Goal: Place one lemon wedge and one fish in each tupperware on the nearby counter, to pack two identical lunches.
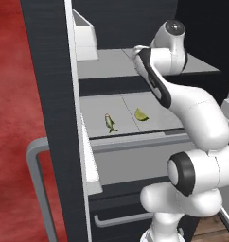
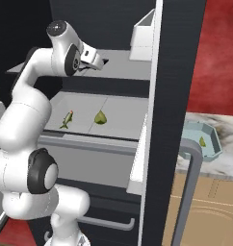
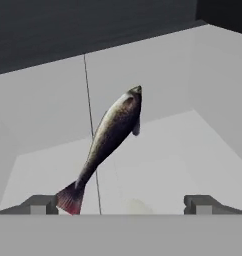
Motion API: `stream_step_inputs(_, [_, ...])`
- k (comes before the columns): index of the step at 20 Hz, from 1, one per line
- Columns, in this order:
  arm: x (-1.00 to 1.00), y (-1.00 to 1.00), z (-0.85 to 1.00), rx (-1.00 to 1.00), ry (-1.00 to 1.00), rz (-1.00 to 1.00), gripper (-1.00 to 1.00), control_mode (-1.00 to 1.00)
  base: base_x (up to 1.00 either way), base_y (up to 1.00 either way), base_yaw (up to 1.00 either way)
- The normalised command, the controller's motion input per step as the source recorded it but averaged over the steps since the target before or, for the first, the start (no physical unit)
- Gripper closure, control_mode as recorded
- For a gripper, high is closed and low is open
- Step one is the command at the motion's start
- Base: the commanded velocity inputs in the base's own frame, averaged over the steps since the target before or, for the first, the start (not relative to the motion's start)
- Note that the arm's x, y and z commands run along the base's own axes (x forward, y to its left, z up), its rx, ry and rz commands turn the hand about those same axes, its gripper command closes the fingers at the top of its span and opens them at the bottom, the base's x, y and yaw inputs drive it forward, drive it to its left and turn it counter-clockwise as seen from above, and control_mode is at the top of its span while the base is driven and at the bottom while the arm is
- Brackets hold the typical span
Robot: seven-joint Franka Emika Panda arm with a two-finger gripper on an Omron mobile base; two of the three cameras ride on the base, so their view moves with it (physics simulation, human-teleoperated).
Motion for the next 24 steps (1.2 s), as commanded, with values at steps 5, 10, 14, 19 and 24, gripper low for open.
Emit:
stream_step_inputs(5, [0.46, 0.0, -0.08, 0.0, 0.01, -0.11, -1.0, -1.0, 0.0, 0.0, 0.0])
stream_step_inputs(10, [0.45, 0.02, 0.0, 0.0, 0.02, -0.14, -1.0, -1.0, 0.0, 0.0, 0.0])
stream_step_inputs(14, [0.46, 0.12, 0.0, 0.0, 0.05, -0.11, -1.0, -1.0, 0.0, 0.0, 0.0])
stream_step_inputs(19, [0.45, 0.01, -0.06, 0.0, 0.06, -0.08, -1.0, -1.0, 0.0, 0.0, 0.0])
stream_step_inputs(24, [0.41, 0.0, -0.08, 0.0, 0.07, -0.05, -1.0, -1.0, 0.0, 0.0, 0.0])
